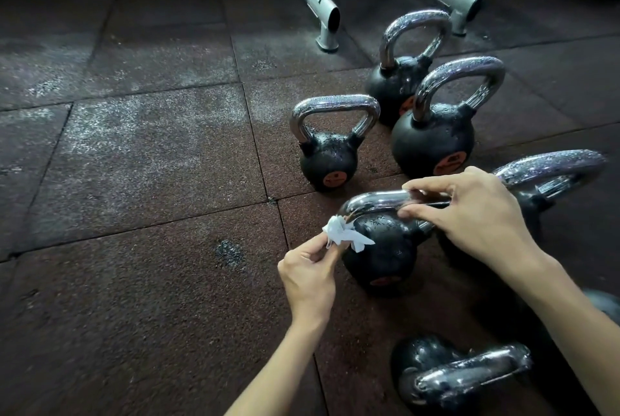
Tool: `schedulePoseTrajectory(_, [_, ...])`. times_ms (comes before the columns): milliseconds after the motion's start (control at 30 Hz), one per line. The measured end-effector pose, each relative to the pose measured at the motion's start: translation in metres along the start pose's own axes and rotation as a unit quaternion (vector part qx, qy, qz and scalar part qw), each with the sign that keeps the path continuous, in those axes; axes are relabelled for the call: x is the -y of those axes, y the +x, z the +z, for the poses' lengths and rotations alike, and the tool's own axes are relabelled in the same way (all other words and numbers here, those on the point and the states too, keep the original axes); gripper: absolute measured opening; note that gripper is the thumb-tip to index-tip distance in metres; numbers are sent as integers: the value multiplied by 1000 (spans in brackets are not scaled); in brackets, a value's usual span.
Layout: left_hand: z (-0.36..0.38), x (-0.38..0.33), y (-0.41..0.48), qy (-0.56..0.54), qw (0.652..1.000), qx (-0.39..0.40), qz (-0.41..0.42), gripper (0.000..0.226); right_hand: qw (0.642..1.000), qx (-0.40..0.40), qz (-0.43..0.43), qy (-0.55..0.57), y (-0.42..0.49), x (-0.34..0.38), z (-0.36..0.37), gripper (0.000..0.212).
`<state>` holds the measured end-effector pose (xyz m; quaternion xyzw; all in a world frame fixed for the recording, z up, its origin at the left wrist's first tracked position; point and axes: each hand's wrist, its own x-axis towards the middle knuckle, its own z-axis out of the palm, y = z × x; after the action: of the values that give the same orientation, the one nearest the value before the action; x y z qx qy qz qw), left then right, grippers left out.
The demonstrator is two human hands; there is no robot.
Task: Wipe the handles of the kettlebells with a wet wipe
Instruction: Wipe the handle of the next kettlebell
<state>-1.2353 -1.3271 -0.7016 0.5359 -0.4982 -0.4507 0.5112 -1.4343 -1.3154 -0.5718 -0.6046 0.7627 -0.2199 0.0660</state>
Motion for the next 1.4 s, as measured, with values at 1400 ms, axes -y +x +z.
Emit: schedulePoseTrajectory(1400, [17,-54,-3,119,964,-129,199,19,981,-29,-11,191,-20,23,-4,43])
